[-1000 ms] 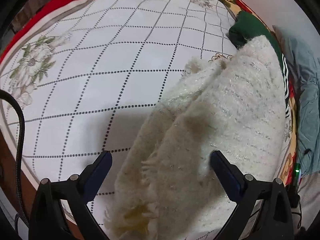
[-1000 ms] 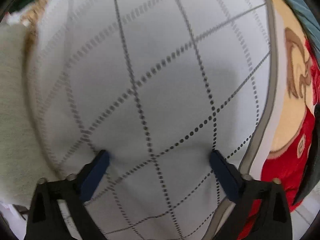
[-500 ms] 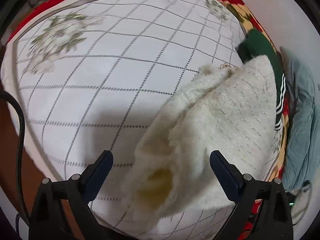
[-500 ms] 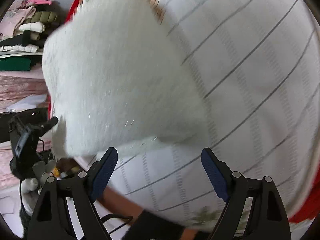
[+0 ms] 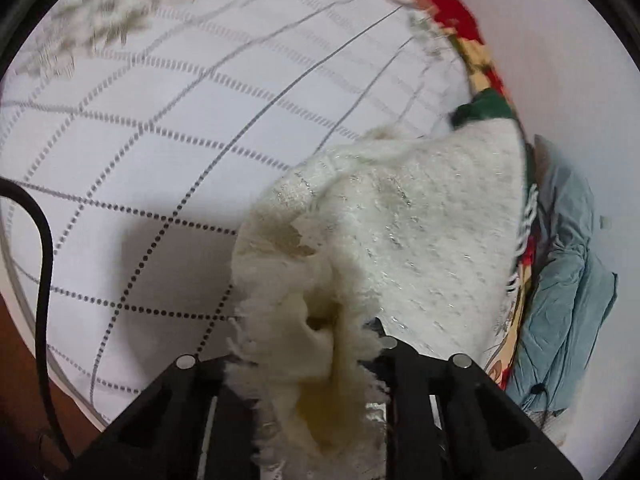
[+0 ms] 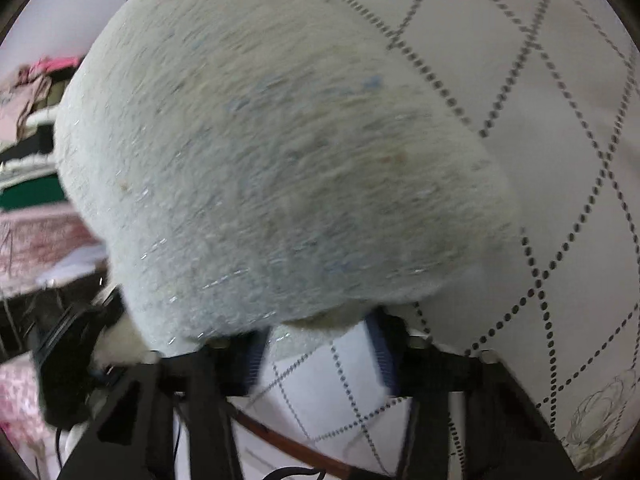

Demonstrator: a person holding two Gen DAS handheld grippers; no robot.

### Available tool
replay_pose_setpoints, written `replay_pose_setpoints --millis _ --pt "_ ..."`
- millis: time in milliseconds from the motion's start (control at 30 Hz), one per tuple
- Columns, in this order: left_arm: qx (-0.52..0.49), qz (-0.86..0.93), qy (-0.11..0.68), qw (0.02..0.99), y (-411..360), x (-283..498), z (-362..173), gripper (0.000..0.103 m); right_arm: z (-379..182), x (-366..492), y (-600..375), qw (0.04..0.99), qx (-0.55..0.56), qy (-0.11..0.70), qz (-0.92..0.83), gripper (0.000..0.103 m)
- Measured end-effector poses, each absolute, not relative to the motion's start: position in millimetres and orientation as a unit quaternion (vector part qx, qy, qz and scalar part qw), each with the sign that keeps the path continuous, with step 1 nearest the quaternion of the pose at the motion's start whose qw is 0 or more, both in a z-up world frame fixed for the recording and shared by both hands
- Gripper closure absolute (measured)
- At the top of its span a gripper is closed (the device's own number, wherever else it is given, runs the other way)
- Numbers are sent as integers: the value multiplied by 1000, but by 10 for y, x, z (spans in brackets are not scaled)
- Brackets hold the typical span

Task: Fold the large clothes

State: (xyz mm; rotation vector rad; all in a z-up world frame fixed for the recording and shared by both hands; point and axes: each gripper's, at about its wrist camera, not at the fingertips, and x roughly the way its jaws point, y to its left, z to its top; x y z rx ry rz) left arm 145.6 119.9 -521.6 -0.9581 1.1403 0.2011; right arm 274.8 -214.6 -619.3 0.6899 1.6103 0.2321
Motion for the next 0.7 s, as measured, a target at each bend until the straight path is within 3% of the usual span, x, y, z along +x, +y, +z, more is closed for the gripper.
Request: replay_pose_setpoints --millis 200,333,500,700 --pt "-434 76 514 736 1019 1075 -4760 92 -6217 2855 -2101 672 306 672 56 75" --pt "-412 89 541 728 966 1061 -5001 92 -6226 3005 -2072 687 294 663 46 75" --pt "-405 101 586 695 1048 1059 -5686 90 -6149 3229 -2136 686 258 679 45 74" --pt "-397 87 584 702 1154 1104 -5383 80 -5586 3140 -2439 698 183 690 64 70"
